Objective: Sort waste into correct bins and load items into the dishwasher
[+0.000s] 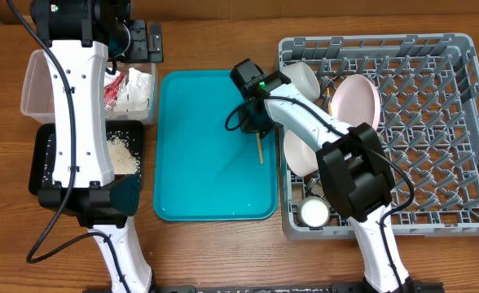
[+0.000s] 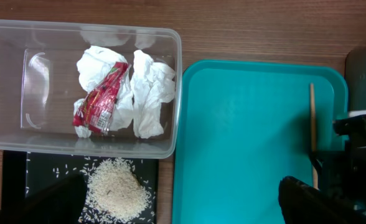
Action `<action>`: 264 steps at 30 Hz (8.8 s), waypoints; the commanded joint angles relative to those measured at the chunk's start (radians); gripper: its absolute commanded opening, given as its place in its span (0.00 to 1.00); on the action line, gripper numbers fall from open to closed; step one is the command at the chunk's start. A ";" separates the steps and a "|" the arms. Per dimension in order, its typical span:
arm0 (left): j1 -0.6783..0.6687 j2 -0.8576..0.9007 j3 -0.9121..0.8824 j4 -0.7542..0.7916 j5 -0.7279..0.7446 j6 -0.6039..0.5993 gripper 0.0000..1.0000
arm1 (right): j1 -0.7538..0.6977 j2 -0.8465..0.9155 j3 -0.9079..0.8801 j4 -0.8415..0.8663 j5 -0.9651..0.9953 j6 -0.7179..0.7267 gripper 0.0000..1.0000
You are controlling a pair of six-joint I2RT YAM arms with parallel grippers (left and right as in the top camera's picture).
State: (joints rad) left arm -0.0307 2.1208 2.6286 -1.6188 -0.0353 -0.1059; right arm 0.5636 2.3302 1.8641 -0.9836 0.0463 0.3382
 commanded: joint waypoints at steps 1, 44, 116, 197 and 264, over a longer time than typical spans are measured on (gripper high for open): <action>0.004 -0.015 0.018 0.003 -0.009 -0.014 1.00 | 0.013 0.056 0.016 -0.034 -0.057 0.002 0.04; 0.004 -0.015 0.018 0.003 -0.009 -0.014 1.00 | -0.329 -0.275 0.187 -0.584 0.155 -0.081 0.49; -0.003 -0.015 0.018 0.003 -0.009 -0.014 1.00 | -0.506 -1.999 -1.522 0.886 -0.041 -0.188 1.00; -0.003 -0.671 -0.941 0.923 0.192 0.103 1.00 | -0.505 -2.327 -1.856 0.899 -0.048 -0.186 1.00; 0.019 -2.116 -2.624 1.543 0.072 0.151 1.00 | -0.505 -2.327 -1.856 0.900 -0.048 -0.186 1.00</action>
State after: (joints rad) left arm -0.0189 0.0170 0.0093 -0.0746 0.0479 0.0296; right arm 0.0650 0.0109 0.0185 -0.0902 0.0040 0.1528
